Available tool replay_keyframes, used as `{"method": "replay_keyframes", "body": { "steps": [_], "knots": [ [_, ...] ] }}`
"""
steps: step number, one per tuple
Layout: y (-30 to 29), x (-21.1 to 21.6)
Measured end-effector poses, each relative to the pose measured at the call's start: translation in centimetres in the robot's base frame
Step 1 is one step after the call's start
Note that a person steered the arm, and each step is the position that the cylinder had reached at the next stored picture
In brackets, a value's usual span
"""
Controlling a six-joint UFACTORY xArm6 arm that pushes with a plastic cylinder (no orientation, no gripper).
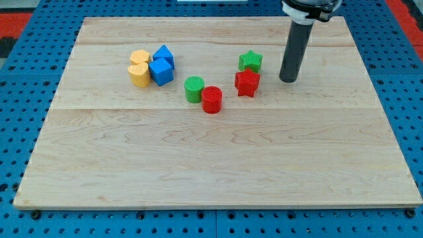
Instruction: Slide the red star to the top right of the red circle
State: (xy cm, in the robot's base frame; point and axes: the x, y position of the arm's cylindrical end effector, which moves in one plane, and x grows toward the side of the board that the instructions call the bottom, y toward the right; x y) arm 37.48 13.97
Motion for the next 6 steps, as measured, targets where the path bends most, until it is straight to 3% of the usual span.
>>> {"method": "replay_keyframes", "body": {
  "steps": [3, 4, 5, 6],
  "knots": [
    [-10.3, 0.7],
    [-2.8, -1.6],
    [2.4, -7.2],
    [-2.3, -8.2]
  ]
}}
